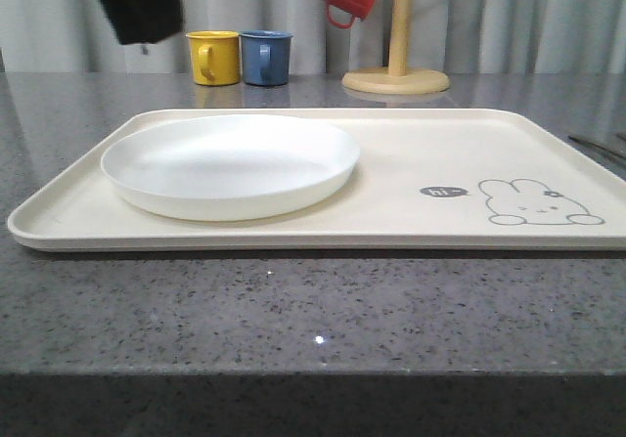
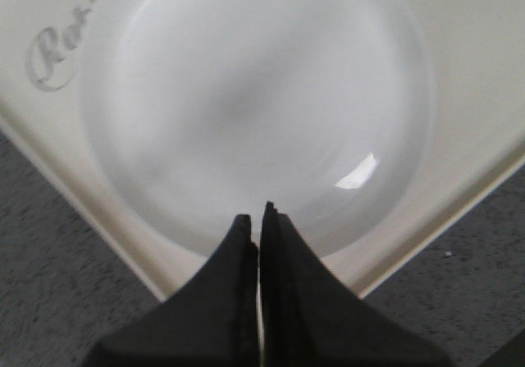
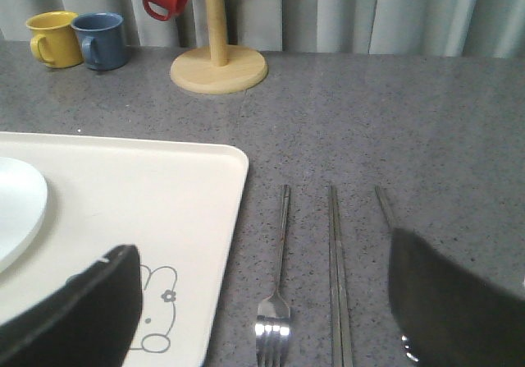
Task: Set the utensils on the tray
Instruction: 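Lower the white plate onto the tray and release with left gripper, then reach the right gripper down to the steel fork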
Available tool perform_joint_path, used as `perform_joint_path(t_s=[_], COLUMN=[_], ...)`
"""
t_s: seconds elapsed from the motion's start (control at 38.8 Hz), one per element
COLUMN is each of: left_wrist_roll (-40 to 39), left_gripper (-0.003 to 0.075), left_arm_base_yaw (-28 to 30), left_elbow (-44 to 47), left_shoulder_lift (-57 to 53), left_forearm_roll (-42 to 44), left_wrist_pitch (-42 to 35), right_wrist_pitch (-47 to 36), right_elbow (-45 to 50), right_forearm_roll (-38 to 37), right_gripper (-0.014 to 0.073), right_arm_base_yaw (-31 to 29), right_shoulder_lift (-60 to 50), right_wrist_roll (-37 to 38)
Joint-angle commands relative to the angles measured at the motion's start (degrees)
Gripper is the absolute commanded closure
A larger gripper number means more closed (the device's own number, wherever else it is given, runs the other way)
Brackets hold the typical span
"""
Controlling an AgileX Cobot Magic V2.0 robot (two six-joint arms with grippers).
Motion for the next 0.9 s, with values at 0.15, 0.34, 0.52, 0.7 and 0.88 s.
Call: perform_joint_path(t_s=[0.15, 0.34, 0.52, 0.7, 0.88], left_wrist_roll=[-1.7, -1.7, -1.7, -1.7, -1.7], left_gripper=[0.0739, 0.0739, 0.0739, 0.0739, 0.0739], left_arm_base_yaw=[12.3, 18.5, 19.3, 19.3, 19.3], left_elbow=[15.8, 29.4, 44.2, 55.5, 60.7], left_shoulder_lift=[-20.2, -35.5, -53.6, -70.3, -79.9], left_forearm_roll=[-2.3, -2.8, -2.8, -2.8, -2.8], left_wrist_pitch=[-17.1, -29.5, -41.9, -46.3, -46.4], right_wrist_pitch=[-4.3, -4.3, -4.3, -4.3, -4.3], right_elbow=[-2.0, -2.0, -2.0, -2.0, -2.0], right_forearm_roll=[0.0, 0.0, 0.0, 0.0, 0.0], right_gripper=[-0.0038, -0.0038, -0.0038, -0.0038, -0.0038], right_arm_base_yaw=[-0.3, -0.3, -0.3, -0.3, -0.3], right_shoulder_lift=[0.7, 0.7, 0.7, 0.7, 0.7], right_wrist_roll=[-0.3, -0.3, -0.3, -0.3, -0.3])
